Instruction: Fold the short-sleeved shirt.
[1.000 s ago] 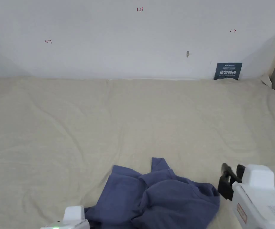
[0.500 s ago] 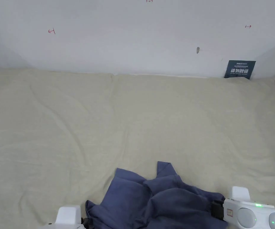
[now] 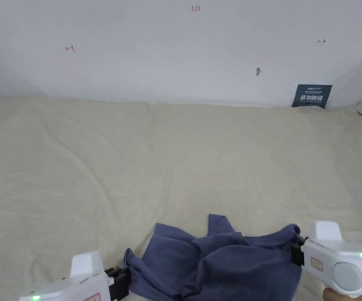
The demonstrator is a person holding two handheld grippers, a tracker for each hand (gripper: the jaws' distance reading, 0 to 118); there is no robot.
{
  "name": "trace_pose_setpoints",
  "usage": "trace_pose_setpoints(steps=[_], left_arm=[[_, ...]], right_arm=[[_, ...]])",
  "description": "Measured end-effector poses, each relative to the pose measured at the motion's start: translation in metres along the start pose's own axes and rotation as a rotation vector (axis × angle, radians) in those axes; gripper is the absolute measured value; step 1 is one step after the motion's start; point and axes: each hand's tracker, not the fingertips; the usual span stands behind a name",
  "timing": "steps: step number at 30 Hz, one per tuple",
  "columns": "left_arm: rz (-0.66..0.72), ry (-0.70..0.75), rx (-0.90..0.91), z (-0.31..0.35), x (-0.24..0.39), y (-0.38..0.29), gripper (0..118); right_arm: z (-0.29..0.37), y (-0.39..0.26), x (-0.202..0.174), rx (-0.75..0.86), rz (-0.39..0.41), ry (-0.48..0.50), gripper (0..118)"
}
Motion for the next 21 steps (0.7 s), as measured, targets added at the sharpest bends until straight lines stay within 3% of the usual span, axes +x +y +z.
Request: trace_pose_setpoints(steps=[10,21], left_arm=[[-0.145,0.074,0.287,0.046,0.012,0.168,4],[-0.267,0.272,0.520,0.087,0.042,0.346,4]], right_arm=[[0.091,0.141,-0.001,0.318,0.030,-0.015,4],[0.102,0.271,0.001,0.493,0.017,-0.066,4]])
